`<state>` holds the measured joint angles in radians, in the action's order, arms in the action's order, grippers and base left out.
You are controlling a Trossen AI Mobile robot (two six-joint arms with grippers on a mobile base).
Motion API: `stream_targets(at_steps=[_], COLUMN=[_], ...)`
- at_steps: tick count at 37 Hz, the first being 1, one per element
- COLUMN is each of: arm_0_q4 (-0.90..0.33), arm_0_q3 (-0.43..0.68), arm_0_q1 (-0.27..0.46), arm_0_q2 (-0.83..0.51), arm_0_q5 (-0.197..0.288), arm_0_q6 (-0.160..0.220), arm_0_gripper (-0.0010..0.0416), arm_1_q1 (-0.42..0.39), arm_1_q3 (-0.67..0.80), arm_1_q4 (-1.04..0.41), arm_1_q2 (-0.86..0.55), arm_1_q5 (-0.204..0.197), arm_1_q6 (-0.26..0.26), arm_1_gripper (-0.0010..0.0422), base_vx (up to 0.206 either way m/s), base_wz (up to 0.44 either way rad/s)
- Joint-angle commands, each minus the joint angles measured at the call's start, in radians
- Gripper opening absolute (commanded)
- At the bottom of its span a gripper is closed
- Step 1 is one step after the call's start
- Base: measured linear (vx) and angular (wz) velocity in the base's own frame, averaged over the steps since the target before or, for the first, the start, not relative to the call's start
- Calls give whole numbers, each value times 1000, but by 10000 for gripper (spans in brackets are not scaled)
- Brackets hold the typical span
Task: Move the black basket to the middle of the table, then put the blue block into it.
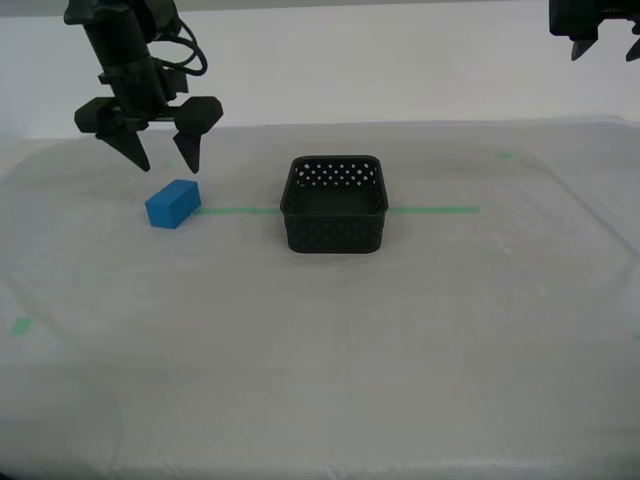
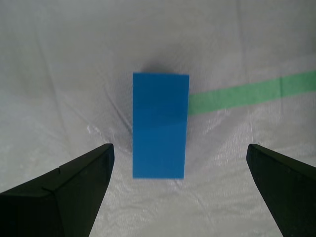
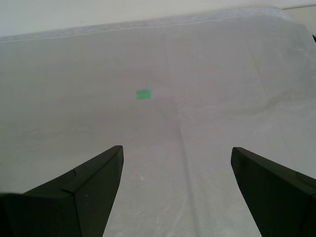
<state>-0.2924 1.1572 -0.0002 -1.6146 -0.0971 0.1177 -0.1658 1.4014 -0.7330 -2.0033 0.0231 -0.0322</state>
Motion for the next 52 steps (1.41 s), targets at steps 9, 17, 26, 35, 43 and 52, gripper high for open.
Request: stream_targets(at_steps=[9,17,26,35,43,52], arm_0_q4=[1,1,1,1,1,1], arm_0_q3=[1,1,1,1,1,1], arm_0_q1=[1,1,1,1,1,1], arm_0_q2=[0,0,0,0,0,0], arm_0_q5=[3,3,3,3,3,3], arm_0_q6=[3,3,2,2,2,2], arm_0_gripper=[302,301,314,297,310,308], arm_1_q1=[1,1,0,0,0,0], arm_1_q3=[69,76,71,71,71,71], arm_1_q4=[-2,-1,-6,-9,-13,-13], arm_1_q2=[-117,-179,-177,-183,-183,-183], arm_1_q5=[-18,-18,-15,-14,-14,-14], arm_1_q6=[-11,-29,-63,-71,-72,-68], arm_1_gripper=[368,369,369,359,276,150], base_vx=[0,0,0,0,0,0], base_wz=[0,0,0,0,0,0])
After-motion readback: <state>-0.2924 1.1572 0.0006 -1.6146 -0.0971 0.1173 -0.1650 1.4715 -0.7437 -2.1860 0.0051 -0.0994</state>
